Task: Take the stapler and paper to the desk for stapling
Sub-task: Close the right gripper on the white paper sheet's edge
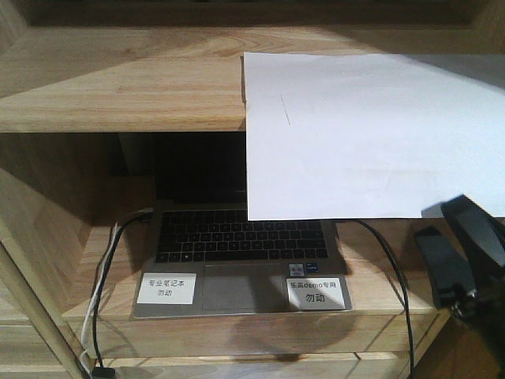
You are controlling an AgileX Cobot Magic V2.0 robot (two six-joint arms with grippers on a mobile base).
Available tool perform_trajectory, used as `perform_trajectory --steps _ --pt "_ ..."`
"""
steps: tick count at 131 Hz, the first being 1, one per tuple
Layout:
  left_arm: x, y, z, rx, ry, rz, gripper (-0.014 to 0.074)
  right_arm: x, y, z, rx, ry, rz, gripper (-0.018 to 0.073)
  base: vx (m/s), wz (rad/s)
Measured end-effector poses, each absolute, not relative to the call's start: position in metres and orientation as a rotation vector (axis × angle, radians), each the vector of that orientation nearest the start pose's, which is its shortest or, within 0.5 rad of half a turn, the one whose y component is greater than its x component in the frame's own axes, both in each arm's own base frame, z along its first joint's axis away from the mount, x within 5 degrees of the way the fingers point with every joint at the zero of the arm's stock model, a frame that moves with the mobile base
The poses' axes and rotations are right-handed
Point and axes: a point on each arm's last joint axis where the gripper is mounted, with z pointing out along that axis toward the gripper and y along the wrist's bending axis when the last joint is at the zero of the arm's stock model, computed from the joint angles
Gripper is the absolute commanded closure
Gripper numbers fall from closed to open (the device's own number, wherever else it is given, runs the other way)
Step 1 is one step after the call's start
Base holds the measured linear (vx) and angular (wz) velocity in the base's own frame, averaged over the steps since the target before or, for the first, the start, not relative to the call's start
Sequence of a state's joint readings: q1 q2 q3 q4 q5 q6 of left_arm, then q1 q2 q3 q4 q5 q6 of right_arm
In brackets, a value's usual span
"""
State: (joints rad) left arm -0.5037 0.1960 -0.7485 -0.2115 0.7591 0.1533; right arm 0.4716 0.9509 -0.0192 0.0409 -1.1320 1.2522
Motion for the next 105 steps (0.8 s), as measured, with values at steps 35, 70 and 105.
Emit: perform_trajectory --steps 35,70,105 --pt "0.001 -0.015 0.373 0.53 1.618 -0.5 0.0603 0.148 0.072 0.254 0.515 1.242 1.414 -0.0035 0.0 0.0" --pt "0.001 -0.015 0.373 0.53 1.618 -0.5 0.0603 0.165 0.078 0.265 0.53 1.214 1.403 -0.001 0.0 0.0" --pt "0.001 -0.015 0.373 0.53 1.618 -0.5 0.0603 0.165 0.078 0.266 0.546 1.207 1.425 0.0215 0.0 0.0"
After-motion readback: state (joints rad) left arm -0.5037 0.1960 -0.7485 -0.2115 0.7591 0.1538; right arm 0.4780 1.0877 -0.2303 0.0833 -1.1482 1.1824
